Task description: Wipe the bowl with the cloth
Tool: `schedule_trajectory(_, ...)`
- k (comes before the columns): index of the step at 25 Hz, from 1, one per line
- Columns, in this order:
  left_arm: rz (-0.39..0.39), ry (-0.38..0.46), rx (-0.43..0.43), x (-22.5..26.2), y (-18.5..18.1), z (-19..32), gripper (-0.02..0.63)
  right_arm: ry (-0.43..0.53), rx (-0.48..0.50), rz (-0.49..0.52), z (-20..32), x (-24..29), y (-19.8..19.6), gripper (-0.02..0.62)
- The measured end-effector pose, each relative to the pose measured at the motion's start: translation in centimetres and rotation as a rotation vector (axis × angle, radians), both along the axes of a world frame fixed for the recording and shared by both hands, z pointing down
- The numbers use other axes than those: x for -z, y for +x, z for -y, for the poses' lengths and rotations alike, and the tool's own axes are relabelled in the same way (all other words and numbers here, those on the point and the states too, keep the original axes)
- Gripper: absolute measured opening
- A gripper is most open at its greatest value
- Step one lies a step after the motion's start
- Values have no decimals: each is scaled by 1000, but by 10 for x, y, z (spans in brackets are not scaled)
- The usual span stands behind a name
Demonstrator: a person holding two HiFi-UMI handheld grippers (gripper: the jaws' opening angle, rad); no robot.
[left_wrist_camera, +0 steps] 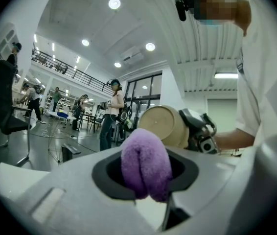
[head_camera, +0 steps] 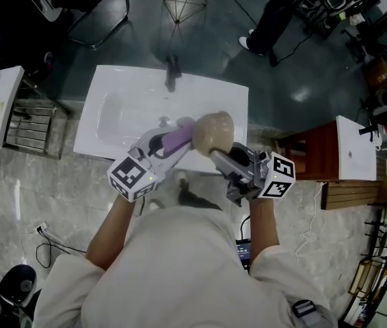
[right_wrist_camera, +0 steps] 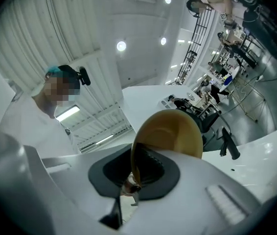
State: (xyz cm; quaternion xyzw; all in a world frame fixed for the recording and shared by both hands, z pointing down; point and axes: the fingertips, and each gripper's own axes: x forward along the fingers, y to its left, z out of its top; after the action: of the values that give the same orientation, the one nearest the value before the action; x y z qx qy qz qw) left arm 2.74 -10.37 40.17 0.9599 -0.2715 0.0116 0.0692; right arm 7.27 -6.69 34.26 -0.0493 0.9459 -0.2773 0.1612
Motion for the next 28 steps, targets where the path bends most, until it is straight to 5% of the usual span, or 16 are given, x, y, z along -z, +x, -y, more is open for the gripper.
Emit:
schedule_trajectory(7, -10, 10, -57, 5, 5, -11, 120, -52, -149, -59, 26, -11, 2, 12)
schedule_trajectory(12, -4, 57, -79, 13, 9, -18, 120, -45, -214, -242, 35, -38, -5, 12)
schedule_trajectory(17, 22, 124, -76, 26, 5, -15, 120, -16, -178, -382, 29, -55, -14, 12)
schedule_trajectory(28, -3, 135, -21, 35, -5, 1, 120, -2, -36, -348, 10, -49, -13, 12)
